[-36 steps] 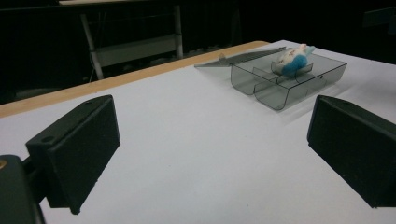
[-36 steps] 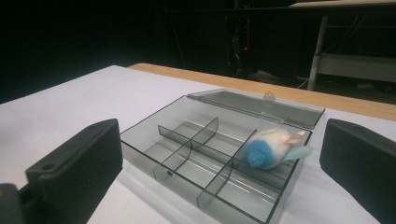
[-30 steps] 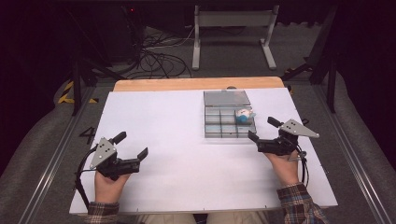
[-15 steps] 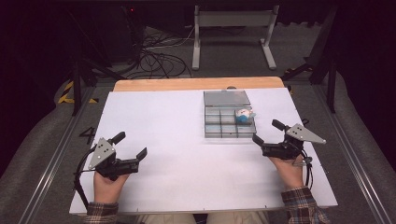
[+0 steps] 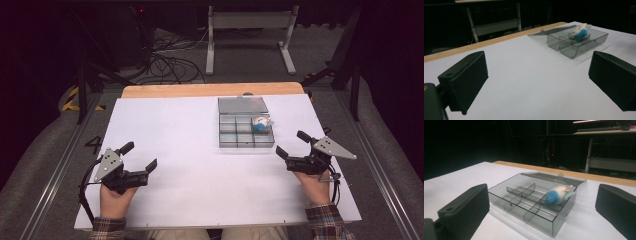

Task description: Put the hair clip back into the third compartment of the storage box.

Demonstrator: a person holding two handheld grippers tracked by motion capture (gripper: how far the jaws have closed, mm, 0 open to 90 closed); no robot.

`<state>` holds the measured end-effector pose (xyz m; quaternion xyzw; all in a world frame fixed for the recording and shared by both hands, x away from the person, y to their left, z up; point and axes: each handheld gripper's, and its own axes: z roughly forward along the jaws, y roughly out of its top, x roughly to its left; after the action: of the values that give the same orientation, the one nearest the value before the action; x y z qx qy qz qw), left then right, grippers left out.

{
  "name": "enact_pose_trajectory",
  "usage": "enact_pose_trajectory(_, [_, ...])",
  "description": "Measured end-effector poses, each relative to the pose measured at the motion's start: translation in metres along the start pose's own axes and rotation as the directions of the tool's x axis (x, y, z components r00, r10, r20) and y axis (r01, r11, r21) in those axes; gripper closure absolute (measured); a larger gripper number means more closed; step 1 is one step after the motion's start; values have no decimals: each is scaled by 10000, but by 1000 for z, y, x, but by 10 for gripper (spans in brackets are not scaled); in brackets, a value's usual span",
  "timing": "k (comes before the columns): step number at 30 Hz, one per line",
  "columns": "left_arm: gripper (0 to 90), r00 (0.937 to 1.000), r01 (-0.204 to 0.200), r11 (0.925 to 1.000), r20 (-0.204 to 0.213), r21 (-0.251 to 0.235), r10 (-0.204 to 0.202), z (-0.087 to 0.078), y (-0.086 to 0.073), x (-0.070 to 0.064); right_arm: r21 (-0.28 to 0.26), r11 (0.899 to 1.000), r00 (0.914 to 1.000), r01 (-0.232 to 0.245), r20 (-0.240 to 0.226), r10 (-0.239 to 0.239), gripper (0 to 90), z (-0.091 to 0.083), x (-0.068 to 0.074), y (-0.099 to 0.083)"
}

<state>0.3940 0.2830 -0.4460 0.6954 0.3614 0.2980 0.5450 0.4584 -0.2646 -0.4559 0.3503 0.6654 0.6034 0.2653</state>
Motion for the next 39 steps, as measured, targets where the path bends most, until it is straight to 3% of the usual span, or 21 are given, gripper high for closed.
enact_pose_trajectory(24, [30, 10000, -20, 10000, -53, 7, 20, -4, -2, 3, -454, 9983, 9993, -354, 129, 360, 0, -25, -7, -7])
enact_pose_trajectory(39, [30, 10000, -10, 10000, -66, 74, 10, -4, -3, 4, -290, 9990, 9990, -331, 297, 339, 0, -36, -8, -14])
